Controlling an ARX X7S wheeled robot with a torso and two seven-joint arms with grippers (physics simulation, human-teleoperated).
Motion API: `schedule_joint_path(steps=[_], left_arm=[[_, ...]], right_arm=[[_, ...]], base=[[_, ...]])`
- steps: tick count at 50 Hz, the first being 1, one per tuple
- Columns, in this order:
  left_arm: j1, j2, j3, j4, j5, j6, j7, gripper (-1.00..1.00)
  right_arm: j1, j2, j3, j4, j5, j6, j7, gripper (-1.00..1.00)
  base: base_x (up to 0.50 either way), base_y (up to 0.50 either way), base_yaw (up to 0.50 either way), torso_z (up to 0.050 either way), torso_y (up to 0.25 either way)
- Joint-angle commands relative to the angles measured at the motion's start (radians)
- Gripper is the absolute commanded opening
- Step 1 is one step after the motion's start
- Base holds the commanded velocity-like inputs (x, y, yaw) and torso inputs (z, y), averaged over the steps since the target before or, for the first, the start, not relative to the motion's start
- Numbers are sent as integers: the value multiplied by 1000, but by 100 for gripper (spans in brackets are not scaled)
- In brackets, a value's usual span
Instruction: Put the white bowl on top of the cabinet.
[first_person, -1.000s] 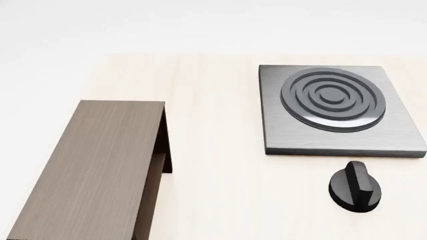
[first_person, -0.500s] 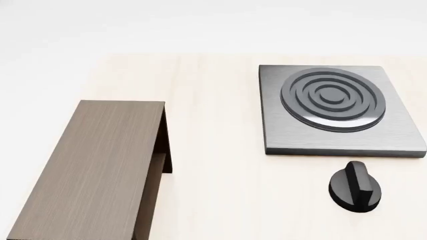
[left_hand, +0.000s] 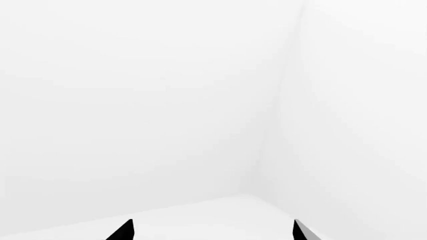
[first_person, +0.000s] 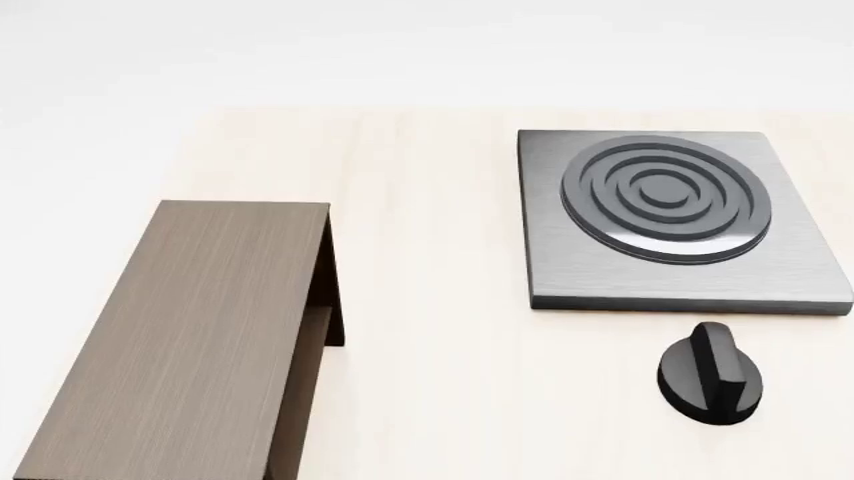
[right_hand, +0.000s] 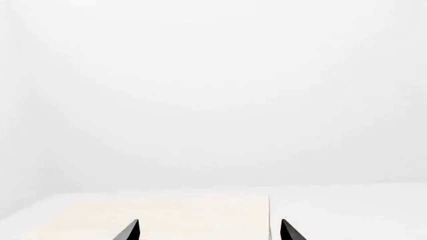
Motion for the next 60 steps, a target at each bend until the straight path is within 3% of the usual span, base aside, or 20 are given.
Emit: schedule_joint_path(steps=[1,19,42,60], left_arm=[[3,-3,3,1,-2,2,-4,100],[4,-8,10,-9,1,14,-8,100],[7,-14,15,-11,-2,16,-16,100],[11,-19,25,-8,4,20,-23,100]], right_arm=[[24,14,35,8,-23,105,35,100],[93,44,28,26,-4,391,14,100],[146,38,72,29,63,548,-54,100],[143,35,90,42,64,567,-56,100]], base=[[0,0,0,0,0],[0,0,0,0,0],[0,0,0,0,0],[0,0,0,0,0]])
